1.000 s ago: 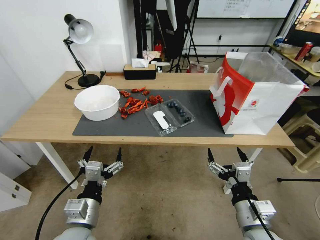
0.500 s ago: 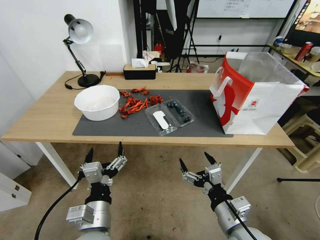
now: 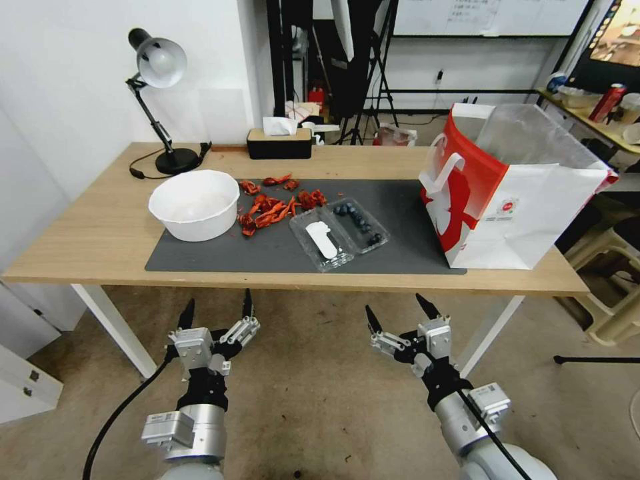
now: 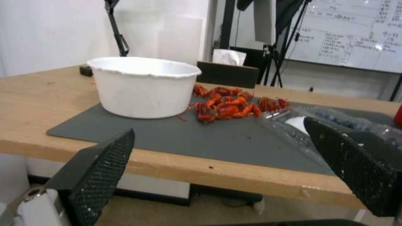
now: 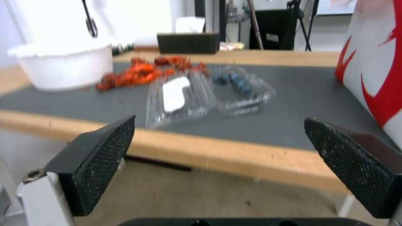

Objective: Close the takeout container lid, then place the container into the takeout bag.

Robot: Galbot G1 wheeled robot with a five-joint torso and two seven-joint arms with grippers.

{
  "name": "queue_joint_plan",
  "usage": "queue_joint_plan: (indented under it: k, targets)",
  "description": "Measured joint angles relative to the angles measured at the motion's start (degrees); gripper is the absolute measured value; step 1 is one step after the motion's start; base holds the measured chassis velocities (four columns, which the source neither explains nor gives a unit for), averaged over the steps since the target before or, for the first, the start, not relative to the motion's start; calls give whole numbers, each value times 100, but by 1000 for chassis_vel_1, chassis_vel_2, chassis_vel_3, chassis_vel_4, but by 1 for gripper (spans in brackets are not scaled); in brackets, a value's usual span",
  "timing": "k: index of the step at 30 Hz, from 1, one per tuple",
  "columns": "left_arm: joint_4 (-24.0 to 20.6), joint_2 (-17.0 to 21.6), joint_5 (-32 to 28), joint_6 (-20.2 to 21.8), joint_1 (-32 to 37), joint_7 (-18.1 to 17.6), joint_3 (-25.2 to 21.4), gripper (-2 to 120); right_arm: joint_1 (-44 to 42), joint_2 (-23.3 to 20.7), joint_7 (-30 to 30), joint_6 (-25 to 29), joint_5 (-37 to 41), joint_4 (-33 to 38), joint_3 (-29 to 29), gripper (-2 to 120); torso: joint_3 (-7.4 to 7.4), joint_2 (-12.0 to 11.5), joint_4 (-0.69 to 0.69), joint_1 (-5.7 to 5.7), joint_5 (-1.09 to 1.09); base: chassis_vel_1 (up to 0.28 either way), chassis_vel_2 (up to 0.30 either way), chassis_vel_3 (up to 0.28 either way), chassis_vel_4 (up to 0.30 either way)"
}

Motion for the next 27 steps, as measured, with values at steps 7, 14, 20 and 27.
queue_joint_plan:
  k: [7, 14, 20, 27]
  targets:
    - [176, 111, -36, -70, -94, 182, -62, 100, 699, -336, 137, 152, 1189, -306, 211, 100, 0, 0, -1, 0, 0, 0, 0, 0, 0]
    - [220, 98, -18, -167, -70, 312, -141, 100, 1395, -859, 307, 251, 1950, -852, 136, 100, 0, -1, 0, 2, 1, 0, 0, 0, 0]
    - [242, 92, -12, -230, -54, 553, -273, 100, 2345, -1388, 653, 119, 2429, -1540, -166, 100, 1, -1, -1, 2, 0, 0, 0, 0, 0]
    - [266, 66, 30, -237, -48, 638, -341, 100, 3429, -1667, 1387, -664, 2570, -1924, -565, 100, 1, 0, 1, 2, -1, 0, 0, 0, 0]
